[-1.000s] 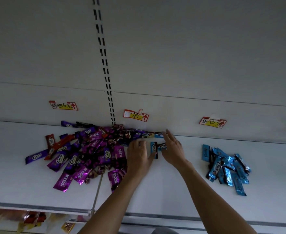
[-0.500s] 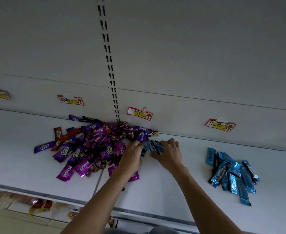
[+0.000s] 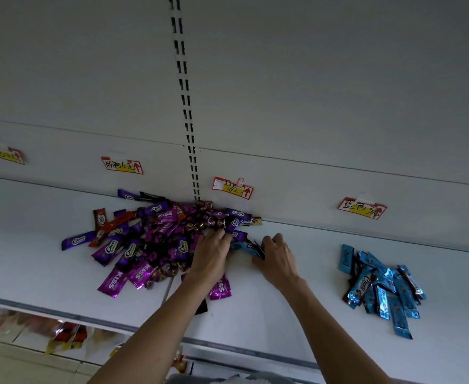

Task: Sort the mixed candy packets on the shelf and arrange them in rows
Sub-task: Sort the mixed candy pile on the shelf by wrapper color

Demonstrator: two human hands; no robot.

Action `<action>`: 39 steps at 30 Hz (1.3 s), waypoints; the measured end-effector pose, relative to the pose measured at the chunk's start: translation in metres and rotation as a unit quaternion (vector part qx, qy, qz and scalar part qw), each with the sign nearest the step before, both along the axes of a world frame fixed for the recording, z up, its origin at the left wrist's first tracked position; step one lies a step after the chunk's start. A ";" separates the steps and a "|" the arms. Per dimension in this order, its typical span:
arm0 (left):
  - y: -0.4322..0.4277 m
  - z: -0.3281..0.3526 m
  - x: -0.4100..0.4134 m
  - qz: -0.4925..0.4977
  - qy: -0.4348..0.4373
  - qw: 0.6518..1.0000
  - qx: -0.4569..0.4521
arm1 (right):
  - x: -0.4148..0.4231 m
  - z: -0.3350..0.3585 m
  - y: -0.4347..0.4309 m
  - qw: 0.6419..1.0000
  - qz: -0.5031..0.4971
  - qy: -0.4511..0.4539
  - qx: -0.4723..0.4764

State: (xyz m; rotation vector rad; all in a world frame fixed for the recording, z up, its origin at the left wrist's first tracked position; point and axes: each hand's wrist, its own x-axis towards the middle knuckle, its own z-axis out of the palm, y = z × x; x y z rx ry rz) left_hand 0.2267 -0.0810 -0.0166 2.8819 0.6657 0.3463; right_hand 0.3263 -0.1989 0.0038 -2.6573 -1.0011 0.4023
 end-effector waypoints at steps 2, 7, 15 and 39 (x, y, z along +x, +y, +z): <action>0.003 -0.001 0.002 -0.004 0.000 1.000 0.003 | 0.000 0.001 0.002 1.000 -0.001 0.026 -0.009; 0.016 0.001 -0.007 0.004 -0.090 0.993 -0.070 | -0.004 0.003 0.010 0.998 -0.005 0.069 0.004; 0.045 0.044 -0.037 0.165 -0.262 0.891 -0.333 | -0.023 0.016 0.058 0.970 -0.051 0.151 0.181; 0.113 0.023 -0.049 0.084 0.034 0.992 -0.090 | -0.030 0.021 0.089 0.982 -0.106 0.002 0.158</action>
